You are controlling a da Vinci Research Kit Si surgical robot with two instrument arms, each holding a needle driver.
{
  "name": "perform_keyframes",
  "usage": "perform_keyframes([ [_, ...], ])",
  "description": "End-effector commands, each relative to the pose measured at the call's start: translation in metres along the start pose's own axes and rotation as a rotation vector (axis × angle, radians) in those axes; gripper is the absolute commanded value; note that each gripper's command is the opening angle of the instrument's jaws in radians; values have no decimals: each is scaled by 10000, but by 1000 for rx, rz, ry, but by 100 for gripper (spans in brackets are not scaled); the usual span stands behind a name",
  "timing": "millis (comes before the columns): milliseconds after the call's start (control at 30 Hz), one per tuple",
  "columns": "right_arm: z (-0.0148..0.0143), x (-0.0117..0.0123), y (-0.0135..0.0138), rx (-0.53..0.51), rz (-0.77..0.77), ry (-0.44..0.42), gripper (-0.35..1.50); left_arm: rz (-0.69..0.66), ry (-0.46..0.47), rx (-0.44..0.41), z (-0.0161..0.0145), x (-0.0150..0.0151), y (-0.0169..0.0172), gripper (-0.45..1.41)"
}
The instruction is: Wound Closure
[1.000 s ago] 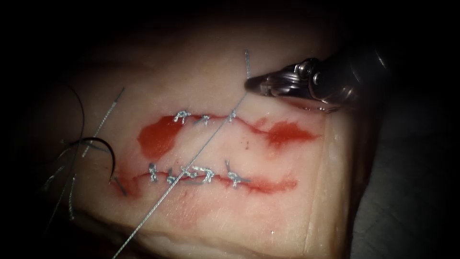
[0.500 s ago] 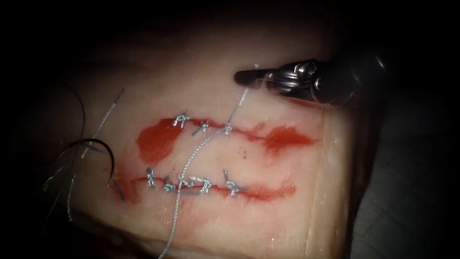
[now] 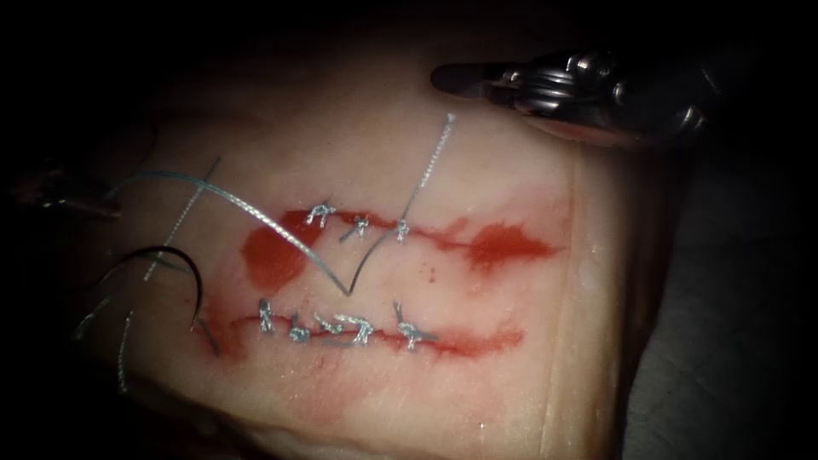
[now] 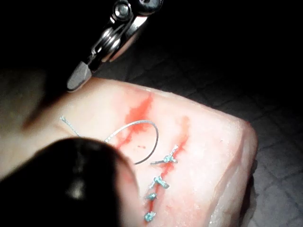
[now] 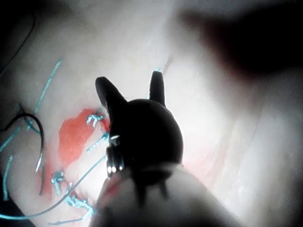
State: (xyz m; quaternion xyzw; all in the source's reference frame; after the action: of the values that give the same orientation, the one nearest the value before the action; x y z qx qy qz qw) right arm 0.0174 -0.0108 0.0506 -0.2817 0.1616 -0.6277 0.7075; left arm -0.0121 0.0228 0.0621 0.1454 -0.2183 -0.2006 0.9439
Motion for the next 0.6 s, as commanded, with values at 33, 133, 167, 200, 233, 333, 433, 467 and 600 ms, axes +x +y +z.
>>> perform_keyframes([
  [33, 3, 13, 13, -47, -21, -11, 81, 25, -40, -2, 6, -9, 6, -45],
  [133, 6, 35, 23, -158, -53, 18, 125, 66, -181, 42, 9, -24, 17, -45],
  [167, 8, 45, 24, -205, -84, 36, 130, 87, -210, 49, 12, -28, 19, -45],
  [200, 11, 51, 24, -245, -173, 45, 130, 117, -237, 51, 16, -33, 23, -45],
  [233, 14, 57, 24, -294, -252, 51, 130, 122, -249, 63, 20, -38, 25, -45],
  [333, 25, 75, 20, -428, -324, 39, 130, 129, -292, 137, 35, -54, 33, -45],
  [433, 38, 88, 17, -571, -377, -40, 131, 127, -357, 190, 48, -68, 37, -45],
  [467, 42, 91, 16, -617, -388, -79, 131, 109, -364, 196, 52, -72, 39, -45],
  [600, 61, 108, 19, -743, -427, -160, 128, 86, -357, 162, 69, -87, 48, -45],
])
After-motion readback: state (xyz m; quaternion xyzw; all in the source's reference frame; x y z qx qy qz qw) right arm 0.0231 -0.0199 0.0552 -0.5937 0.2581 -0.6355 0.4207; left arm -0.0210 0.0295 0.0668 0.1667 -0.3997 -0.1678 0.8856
